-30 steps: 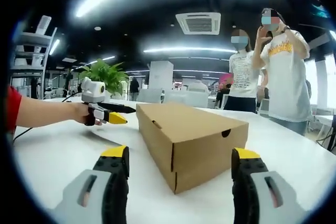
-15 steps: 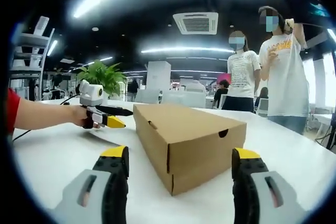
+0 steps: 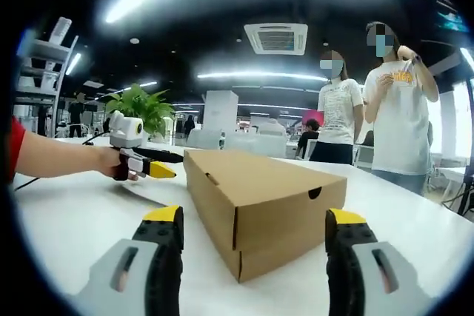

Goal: Operate the shoe box by opening the lid, removing the specified soft item, and placing it in the target area until the item is outside and the box remains undamaged.

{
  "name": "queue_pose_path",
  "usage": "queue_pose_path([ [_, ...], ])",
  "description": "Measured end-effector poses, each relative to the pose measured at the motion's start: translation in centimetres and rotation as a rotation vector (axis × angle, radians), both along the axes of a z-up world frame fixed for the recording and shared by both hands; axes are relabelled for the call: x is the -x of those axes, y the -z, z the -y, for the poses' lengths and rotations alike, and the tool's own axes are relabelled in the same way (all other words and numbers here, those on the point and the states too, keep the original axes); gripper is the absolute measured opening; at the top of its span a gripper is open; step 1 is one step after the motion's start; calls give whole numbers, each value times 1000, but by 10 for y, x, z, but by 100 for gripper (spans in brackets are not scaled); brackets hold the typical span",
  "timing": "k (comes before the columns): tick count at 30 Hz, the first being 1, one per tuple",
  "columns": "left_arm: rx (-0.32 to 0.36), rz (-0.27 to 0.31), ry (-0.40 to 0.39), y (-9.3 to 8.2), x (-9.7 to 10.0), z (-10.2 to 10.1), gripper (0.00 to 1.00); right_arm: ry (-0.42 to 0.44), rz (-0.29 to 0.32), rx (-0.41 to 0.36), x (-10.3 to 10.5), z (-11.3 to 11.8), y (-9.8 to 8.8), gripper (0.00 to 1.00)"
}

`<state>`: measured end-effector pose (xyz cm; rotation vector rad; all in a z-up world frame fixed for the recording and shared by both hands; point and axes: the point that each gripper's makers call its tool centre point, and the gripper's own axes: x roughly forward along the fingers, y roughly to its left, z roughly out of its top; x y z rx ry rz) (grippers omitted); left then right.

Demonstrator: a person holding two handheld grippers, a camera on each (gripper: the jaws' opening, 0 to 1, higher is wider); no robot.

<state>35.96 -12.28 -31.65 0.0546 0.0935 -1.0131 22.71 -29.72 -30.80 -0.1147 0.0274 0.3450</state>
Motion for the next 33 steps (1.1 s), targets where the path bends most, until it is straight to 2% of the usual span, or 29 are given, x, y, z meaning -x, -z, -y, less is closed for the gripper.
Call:
queue_pose_path([
  [6,-6,0,8,2,0,5,85,-3,-3,2,-2,0,-1,80],
  [10,1,4,8,-1,1,6,85,-1,-26,-23,-5,2,1,80],
  [12,17,11,12,-4,1,7,85,4,-11,-30,-5,2,1,80],
  [14,23,3,7,-4,0,7,84,-9,-42,-38,-7,-2,7,80],
  [16,30,5,11,-4,0,8,84,-3,-24,-22,-7,-2,7,79],
  [21,29,-3,8,-1,-1,8,83,3,-45,-3,-9,0,9,77],
  [33,28,-3,9,-1,-6,4,83,-3,-45,-8,-9,-4,9,78],
])
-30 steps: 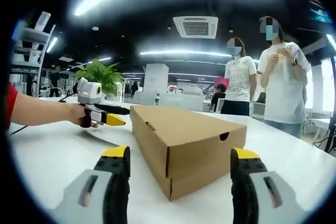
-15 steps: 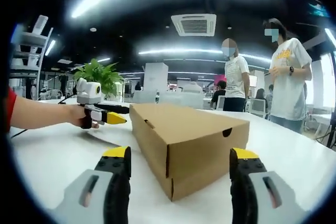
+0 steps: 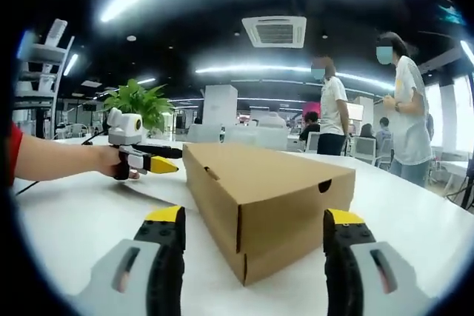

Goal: Operate the shoe box by opening the lid, removing the specified soft item, and placing it in the target area until the item is outside and the box remains undamaged.

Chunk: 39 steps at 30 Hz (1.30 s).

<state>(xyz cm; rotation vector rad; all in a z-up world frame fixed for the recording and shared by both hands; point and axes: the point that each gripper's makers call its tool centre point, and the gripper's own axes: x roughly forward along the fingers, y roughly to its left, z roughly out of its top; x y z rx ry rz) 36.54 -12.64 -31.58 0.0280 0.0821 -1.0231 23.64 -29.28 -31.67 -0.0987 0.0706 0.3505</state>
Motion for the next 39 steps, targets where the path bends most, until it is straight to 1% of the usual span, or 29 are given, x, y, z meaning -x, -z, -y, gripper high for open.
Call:
queue_pose_path([
  [7,3,-5,8,0,-3,4,83,2,-10,7,-3,0,2,79],
  [8,4,-7,9,1,-4,4,83,0,-3,5,-3,0,1,79],
  [12,1,-13,9,4,-5,4,82,1,-8,6,-3,1,2,78],
  [20,6,-8,13,2,-5,6,79,2,-8,7,-4,2,2,77],
  [23,5,-8,15,3,-5,6,79,12,-19,18,-5,3,5,76],
  [28,8,-9,17,3,-6,7,79,15,-12,6,-4,2,2,76],
  [31,17,-10,14,1,-7,8,77,21,-18,13,-5,2,2,76],
  [33,15,-6,25,0,-5,10,73,28,-16,17,-6,3,2,75],
  [36,9,-2,33,-1,-3,12,72,38,-18,13,-8,4,2,75],
  [39,4,3,27,0,-5,11,70,59,-23,29,-11,7,3,70],
])
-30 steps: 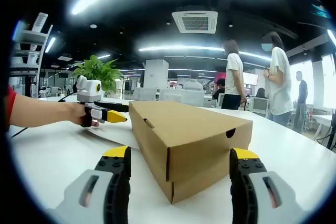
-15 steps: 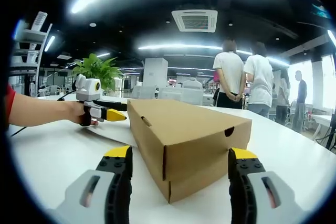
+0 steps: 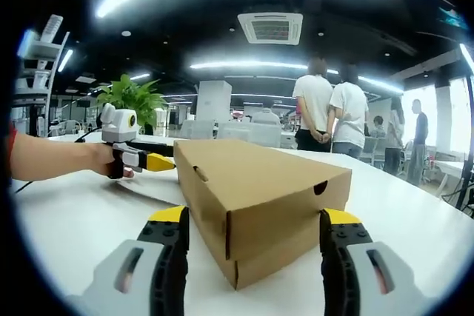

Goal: Operate the shoe box by opening the lid, removing the specified soft item, and placing it in the target area until the item is outside and the box remains undamaged.

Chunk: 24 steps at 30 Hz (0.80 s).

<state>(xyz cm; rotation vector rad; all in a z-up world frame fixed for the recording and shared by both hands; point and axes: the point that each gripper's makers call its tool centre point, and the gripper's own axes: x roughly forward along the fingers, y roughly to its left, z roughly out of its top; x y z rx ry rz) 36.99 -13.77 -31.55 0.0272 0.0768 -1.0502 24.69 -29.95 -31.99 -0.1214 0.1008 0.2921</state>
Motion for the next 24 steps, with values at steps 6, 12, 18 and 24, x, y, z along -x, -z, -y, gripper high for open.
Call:
queue_pose_path([
  [6,4,10,-14,0,-1,0,68,11,-10,1,0,-1,0,70],
  [12,10,10,-19,0,0,0,68,13,0,-10,0,-2,0,70],
  [18,2,5,-29,0,2,-3,66,14,-15,-37,0,-2,-2,70],
  [24,6,5,-56,0,9,-5,66,-1,-23,-38,0,-2,-2,70],
])
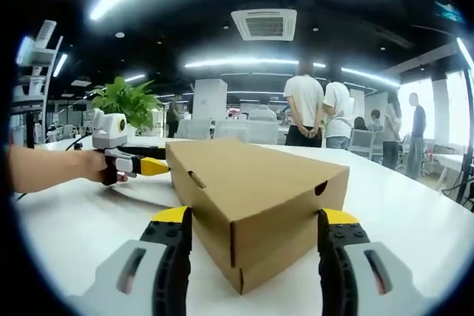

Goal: Operate the shoe box by opening the lid, removing the specified soft item, and placing it in the target area until the item is outside and the box remains undamaged.

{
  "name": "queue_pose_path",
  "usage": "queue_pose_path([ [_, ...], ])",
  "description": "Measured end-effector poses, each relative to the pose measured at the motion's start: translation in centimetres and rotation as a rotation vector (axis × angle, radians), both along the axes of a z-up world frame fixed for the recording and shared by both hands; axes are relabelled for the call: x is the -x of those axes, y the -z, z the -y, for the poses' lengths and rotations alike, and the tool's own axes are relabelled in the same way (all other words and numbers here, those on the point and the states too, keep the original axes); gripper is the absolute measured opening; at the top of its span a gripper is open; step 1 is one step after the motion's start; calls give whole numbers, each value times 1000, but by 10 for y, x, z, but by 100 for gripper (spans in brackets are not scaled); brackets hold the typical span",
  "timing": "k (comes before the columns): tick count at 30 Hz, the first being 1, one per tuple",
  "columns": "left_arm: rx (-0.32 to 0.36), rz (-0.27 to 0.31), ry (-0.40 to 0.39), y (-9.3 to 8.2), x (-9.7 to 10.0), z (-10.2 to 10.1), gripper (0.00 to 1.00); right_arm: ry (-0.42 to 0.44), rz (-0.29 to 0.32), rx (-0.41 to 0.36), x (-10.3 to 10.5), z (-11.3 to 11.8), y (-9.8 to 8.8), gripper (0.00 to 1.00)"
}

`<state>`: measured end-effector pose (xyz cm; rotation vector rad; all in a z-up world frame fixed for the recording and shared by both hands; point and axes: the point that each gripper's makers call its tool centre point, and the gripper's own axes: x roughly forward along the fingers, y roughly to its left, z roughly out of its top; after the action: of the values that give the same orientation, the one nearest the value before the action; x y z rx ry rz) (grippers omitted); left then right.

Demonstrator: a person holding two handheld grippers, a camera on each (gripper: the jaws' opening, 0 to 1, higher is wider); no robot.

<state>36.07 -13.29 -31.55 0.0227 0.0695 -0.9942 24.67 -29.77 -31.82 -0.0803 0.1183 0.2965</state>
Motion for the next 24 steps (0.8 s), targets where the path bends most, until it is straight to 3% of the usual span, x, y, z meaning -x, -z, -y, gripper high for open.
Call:
queue_pose_path([
  [10,-9,-11,-61,1,11,-6,64,-55,21,-13,-2,3,1,68],
  [24,9,10,-184,0,42,-25,63,-131,59,-3,4,-8,-2,64],
])
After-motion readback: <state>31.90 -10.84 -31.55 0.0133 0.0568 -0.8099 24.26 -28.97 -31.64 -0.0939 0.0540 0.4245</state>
